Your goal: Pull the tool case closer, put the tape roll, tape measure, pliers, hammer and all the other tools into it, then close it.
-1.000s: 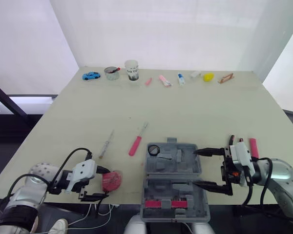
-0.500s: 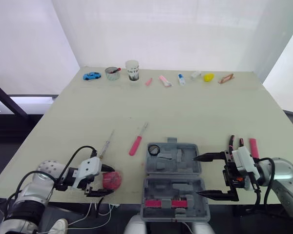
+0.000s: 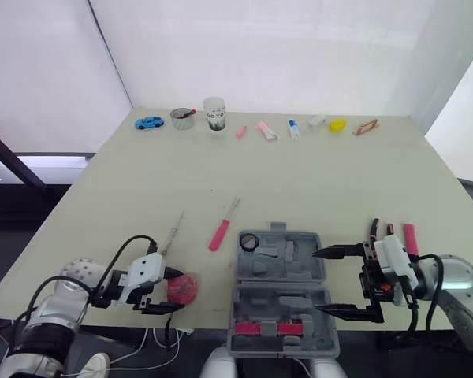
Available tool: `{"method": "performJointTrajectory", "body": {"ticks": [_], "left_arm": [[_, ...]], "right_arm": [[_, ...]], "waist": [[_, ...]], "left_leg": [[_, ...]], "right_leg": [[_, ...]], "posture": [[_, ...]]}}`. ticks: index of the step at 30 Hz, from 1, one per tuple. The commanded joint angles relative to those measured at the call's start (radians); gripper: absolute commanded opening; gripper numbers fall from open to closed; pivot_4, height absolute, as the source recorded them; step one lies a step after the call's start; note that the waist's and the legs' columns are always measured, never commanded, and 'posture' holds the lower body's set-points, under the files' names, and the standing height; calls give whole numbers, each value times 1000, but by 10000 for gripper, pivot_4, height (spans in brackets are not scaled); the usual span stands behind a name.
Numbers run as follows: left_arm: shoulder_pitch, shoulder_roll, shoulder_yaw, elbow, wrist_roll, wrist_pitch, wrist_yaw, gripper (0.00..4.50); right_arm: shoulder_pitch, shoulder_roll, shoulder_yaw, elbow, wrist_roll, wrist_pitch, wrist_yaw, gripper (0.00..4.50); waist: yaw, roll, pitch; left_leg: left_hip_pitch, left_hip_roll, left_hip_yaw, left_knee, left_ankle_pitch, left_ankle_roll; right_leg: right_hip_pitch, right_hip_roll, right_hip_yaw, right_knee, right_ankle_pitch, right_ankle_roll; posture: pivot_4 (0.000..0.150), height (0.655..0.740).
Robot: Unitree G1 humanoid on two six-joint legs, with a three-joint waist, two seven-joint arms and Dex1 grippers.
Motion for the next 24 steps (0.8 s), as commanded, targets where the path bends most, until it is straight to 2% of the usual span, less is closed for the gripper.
{"method": "performJointTrajectory", "body": {"ticks": [1,6,9,11,15,18,24], "left_arm": [[-88,7,-9,-106,-60,75,-57,29410],[-260,-57,-75,-178,-101,219,-92,29410],[-343,-99,-113,-169,-88,232,-101,29410],[-414,-150,-137,-144,-80,233,-89,29410],[-515,-256,-188,-90,-59,203,-89,29410],[-549,-283,-206,-35,-35,155,-106,29410],[-592,-321,-231,41,-24,89,-127,29410]], "right_arm": [[-19,4,-25,-69,74,149,-121,45000],[-72,21,-39,-109,190,356,-280,45000],[-118,26,-44,-96,247,473,-357,45000],[-143,25,-56,-86,338,603,-428,45000],[-201,151,-107,-35,598,770,-718,45000],[-238,223,-108,8,768,801,-915,45000],[-304,301,-56,98,1124,672,-1324,45000]], "waist": [[-3,0,0],[-10,0,0],[-8,0,0],[-8,0,0],[-7,0,0],[-18,0,0],[-32,0,0]], "left_leg": [[0,0,0,0,0,0],[1,0,1,1,0,0],[0,0,0,1,0,0],[0,0,0,1,0,0],[-1,-1,-1,1,0,0],[0,-1,0,1,0,0],[-1,-1,-1,1,0,1]], "right_leg": [[0,0,0,0,0,-1],[1,0,1,0,1,0],[1,2,1,0,2,2],[1,2,2,0,2,2],[1,2,1,0,2,2],[1,3,3,0,2,2],[0,3,3,-1,2,2]], "posture": [[1500,7400],[1500,7400],[1500,7400],[1500,7400],[1500,7400],[1500,7400],[1500,7400]]}}
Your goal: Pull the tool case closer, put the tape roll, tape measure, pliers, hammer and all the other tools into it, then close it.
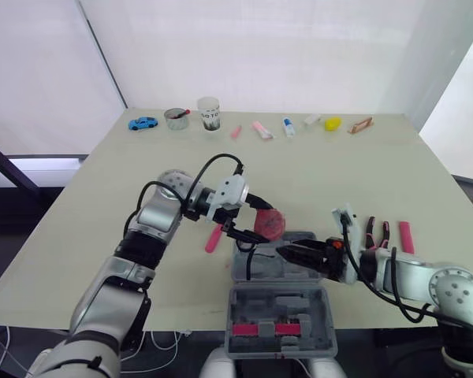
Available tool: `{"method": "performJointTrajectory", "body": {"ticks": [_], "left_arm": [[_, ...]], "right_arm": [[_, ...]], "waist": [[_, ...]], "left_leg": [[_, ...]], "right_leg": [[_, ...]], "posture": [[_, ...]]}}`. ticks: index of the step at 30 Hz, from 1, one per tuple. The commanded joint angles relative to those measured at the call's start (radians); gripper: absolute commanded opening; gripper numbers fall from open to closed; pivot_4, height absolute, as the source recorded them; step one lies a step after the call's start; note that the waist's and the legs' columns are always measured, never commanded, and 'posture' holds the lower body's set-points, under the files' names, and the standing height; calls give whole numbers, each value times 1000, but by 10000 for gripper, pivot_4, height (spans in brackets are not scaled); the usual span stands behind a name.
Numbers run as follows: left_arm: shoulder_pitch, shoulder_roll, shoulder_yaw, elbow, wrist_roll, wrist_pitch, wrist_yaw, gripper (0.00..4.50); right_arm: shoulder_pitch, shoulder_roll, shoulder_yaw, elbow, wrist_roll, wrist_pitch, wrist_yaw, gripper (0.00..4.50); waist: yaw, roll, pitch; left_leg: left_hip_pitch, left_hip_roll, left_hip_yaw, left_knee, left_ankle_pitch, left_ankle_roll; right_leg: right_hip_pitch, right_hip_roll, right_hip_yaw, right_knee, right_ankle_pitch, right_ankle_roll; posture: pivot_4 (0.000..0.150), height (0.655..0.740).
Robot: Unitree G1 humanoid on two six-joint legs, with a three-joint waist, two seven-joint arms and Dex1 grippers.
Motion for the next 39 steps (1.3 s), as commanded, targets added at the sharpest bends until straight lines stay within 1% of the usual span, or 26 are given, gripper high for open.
{"method": "performJointTrajectory", "body": {"ticks": [1,2,3,4,5,9,11,20,22,24,25,27,30,35,39], "left_arm": [[-32,-8,-7,17,5,-55,-59,29410],[-33,-13,-9,24,8,-62,-59,29410],[-33,-17,-10,29,10,-69,-59,29410],[-33,-20,-10,32,12,-73,-59,29410],[-32,-22,-10,35,13,-77,-59,29410],[-25,-26,-9,34,12,-87,-53,29410],[-22,-28,-7,33,12,-91,-44,29410],[-13,-38,5,42,28,-99,-8,29410],[-12,-43,13,46,34,-97,18,29410],[-8,-34,4,37,36,-76,-2,39746],[-3,-31,2,30,31,-75,-19,43841],[5,-32,12,17,18,-58,-20,44561],[9,-17,32,16,9,-51,-16,45000],[37,28,75,-6,-45,-9,-41,45000],[97,84,101,-89,-94,56,-51,45000]], "right_arm": [[-44,25,17,22,227,-114,-218,45000],[-51,24,25,28,261,-134,-259,45000],[-55,21,35,31,289,-154,-296,39568],[-57,17,43,32,315,-172,-326,36345],[-60,13,52,32,336,-187,-348,31766],[-67,-9,87,32,376,-215,-395,11491],[-69,-13,107,31,395,-229,-413,3341],[-72,-5,138,35,401,-256,-433,3321],[-70,1,137,36,401,-258,-432,3321],[-68,1,134,37,401,-257,-429,3321],[-65,-3,130,37,401,-254,-423,3321],[-45,-8,99,24,401,-241,-376,3321],[10,-78,40,16,401,-195,-282,3320],[94,-213,-73,61,401,-122,-125,3320],[175,-367,-154,173,401,-36,7,3320]], "waist": [[-2,0,0],[-3,0,0],[-3,0,0],[-3,0,0],[-2,0,0],[-3,0,0],[-3,0,0],[-3,0,0],[-3,0,0],[-3,0,0],[-3,0,0],[-3,0,0],[0,0,0],[-1,0,0],[-2,0,0]], "left_leg": [[0,0,0,0,0,0],[0,0,0,0,0,0],[0,0,0,0,0,0],[0,0,0,0,0,0],[0,0,0,0,0,0],[-1,0,0,0,0,0],[-1,0,0,0,0,0],[-1,0,0,0,0,0],[-1,0,0,0,0,0],[-1,0,0,0,0,0],[-1,0,0,0,0,0],[-1,0,0,0,0,0],[-1,0,0,0,0,0],[-1,0,0,0,0,0],[0,1,0,-1,0,0]], "right_leg": [[0,0,0,0,0,0],[0,0,0,0,0,0],[0,0,0,0,0,0],[0,0,0,0,0,0],[0,0,0,0,0,0],[0,0,0,-1,0,0],[0,0,0,-1,0,0],[0,0,0,-1,0,0],[0,0,0,-1,0,0],[0,0,0,-1,0,0],[0,0,0,-1,0,0],[0,0,0,-1,0,0],[0,0,0,-1,0,0],[0,0,0,-1,0,0],[0,1,1,-1,0,0]], "posture": [[1500,7400],[1500,7400],[1500,7400],[1500,7400],[1500,7400],[1500,7400],[1500,7400],[1500,7400],[1500,7400],[1500,7400],[1500,7400],[1500,7400],[1500,7400],[1500,7400],[1500,7400]]}}
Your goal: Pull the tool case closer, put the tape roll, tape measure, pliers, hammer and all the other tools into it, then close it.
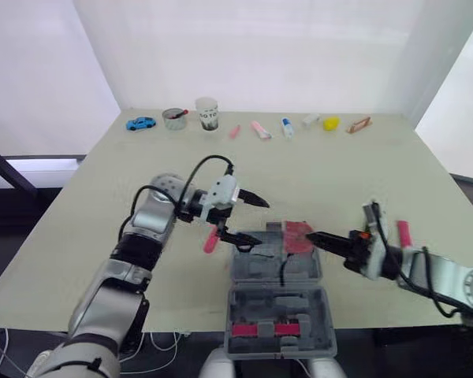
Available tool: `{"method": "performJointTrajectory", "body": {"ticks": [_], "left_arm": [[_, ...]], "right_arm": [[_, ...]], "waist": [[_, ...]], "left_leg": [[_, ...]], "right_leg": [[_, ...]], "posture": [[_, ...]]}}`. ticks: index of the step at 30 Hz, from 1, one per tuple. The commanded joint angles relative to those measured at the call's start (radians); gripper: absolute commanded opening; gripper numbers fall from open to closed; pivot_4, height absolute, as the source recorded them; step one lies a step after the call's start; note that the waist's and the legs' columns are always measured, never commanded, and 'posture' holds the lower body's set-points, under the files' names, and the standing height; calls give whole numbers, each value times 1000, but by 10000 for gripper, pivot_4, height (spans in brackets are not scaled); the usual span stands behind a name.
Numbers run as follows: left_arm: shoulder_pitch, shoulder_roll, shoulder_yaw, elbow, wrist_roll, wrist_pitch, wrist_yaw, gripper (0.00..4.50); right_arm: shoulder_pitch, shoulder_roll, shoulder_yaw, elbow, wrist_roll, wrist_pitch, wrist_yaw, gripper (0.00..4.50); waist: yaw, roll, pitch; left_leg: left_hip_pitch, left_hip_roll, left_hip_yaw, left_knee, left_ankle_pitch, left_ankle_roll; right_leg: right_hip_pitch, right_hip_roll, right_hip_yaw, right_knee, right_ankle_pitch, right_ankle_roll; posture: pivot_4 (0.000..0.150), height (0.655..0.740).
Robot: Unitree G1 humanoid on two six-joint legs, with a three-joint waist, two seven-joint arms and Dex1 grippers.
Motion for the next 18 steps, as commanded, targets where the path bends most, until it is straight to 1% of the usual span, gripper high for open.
{"method": "performJointTrajectory", "body": {"ticks": [1,4,8,11,14,18], "left_arm": [[71,60,44,-134,-67,66,-48,45000],[148,106,64,-242,-118,125,-45,45000],[222,165,100,-365,-196,211,-42,45000],[268,204,121,-436,-242,254,-45,45000],[315,244,127,-486,-256,263,-52,45000],[370,269,138,-546,-281,272,-36,45000]], "right_arm": [[60,-138,-87,116,-8,86,146,3320],[84,-204,-90,233,-126,133,267,3320],[74,-232,-67,333,-297,175,402,3320],[64,-219,-36,360,-408,196,472,3320],[50,-194,5,364,-515,192,521,3320],[21,-134,21,362,-576,225,549,3320]], "waist": [[1,0,0],[1,0,0],[1,0,0],[2,0,0],[0,0,0],[0,0,0]], "left_leg": [[0,0,0,0,0,0],[0,0,2,0,0,0],[1,0,1,0,0,0],[1,0,1,0,0,0],[1,0,1,0,0,0],[1,0,2,-1,0,0]], "right_leg": [[0,0,0,0,0,0],[0,0,1,-1,0,0],[0,0,1,0,0,0],[0,0,1,0,0,0],[0,1,2,0,0,0],[0,1,2,0,0,0]], "posture": [[1500,7400],[1500,7400],[1500,7400],[1500,7400],[1500,7400],[1500,7400]]}}
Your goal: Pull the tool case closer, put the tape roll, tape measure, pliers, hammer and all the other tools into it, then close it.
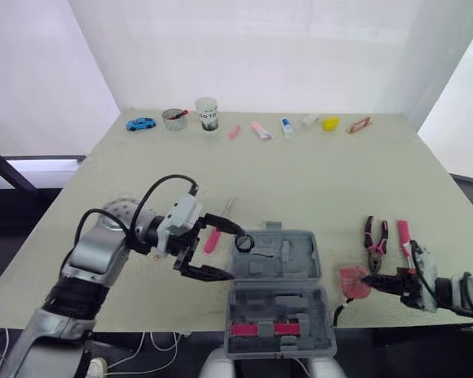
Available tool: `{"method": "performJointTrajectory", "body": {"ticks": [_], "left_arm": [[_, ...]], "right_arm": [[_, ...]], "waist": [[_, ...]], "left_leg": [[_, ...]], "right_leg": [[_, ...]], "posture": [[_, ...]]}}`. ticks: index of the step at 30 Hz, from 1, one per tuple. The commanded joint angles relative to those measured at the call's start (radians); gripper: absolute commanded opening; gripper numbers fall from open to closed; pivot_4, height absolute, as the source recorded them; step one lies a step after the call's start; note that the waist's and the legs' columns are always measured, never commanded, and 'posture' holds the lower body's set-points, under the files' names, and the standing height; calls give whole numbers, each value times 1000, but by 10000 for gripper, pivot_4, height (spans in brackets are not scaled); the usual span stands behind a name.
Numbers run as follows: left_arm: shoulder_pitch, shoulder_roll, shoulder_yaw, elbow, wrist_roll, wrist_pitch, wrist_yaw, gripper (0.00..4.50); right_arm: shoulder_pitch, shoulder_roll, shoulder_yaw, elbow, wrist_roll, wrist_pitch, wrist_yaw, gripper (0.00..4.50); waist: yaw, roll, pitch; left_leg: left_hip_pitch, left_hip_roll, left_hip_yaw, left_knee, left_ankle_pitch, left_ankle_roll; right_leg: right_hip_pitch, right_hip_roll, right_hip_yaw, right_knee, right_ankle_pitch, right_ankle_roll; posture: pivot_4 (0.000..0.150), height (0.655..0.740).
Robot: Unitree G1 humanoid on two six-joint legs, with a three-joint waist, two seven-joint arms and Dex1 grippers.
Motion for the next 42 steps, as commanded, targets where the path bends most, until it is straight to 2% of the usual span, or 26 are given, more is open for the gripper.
{"method": "performJointTrajectory", "body": {"ticks": [1,8,12,14,16,18,21,24,26,33,42], "left_arm": [[22,21,34,-75,-45,17,-27,45000],[55,23,55,-95,-53,-2,-8,45000],[64,21,68,-88,-53,-9,-6,45000],[67,19,74,-83,-56,-9,-4,45000],[71,15,84,-74,-60,-12,0,45000],[77,14,89,-60,-55,-26,-5,45000],[78,9,96,-47,-52,-39,-9,45000],[72,0,100,-41,-56,-45,-7,45000],[70,-1,101,-44,-62,-43,-8,45000],[68,17,120,-58,-104,-27,-36,45000],[35,101,112,0,-193,-29,-47,45000]], "right_arm": [[-18,36,-3,-20,-45,34,38,3320],[41,90,-52,-36,-146,29,53,3320],[74,76,-109,-77,-212,-34,106,22872],[95,46,-110,-130,-278,-113,180,28924],[131,10,-86,-188,-394,-253,294,37757],[162,-27,-66,-231,-500,-391,404,44350],[182,-51,-57,-256,-585,-511,525,44350],[211,-95,32,-277,-797,-771,669,44350],[218,-98,80,-281,-888,-883,716,44350],[206,18,163,-230,-1085,-1035,635,44350],[169,85,175,-170,-1162,-1082,620,44350]], "waist": [[0,0,0],[2,0,0],[1,0,0],[2,0,0],[2,0,0],[3,0,0],[2,0,0],[2,1,0],[2,0,0],[2,0,0],[2,0,0]], "left_leg": [[0,0,0,0,0,0],[0,0,-1,0,0,0],[0,0,0,0,0,0],[0,0,0,0,0,0],[0,0,0,0,0,0],[0,-1,0,0,0,0],[0,-1,0,0,0,0],[1,-1,0,0,0,0],[1,-1,0,0,0,0],[1,-1,0,1,0,0],[1,0,1,1,0,0]], "right_leg": [[0,0,0,0,0,0],[0,1,0,0,0,0],[0,1,1,0,0,0],[0,1,1,0,0,0],[0,1,1,0,0,1],[0,1,2,0,-1,3],[0,1,2,0,-2,4],[0,1,2,0,-2,4],[0,1,2,0,-2,4],[0,1,2,0,-1,2],[0,1,2,1,0,1]], "posture": [[1500,7400],[1500,7400],[1500,7400],[1500,7400],[1500,7400],[1500,7400],[1500,7400],[1500,7400],[1500,7400],[1500,7400],[1500,7400]]}}
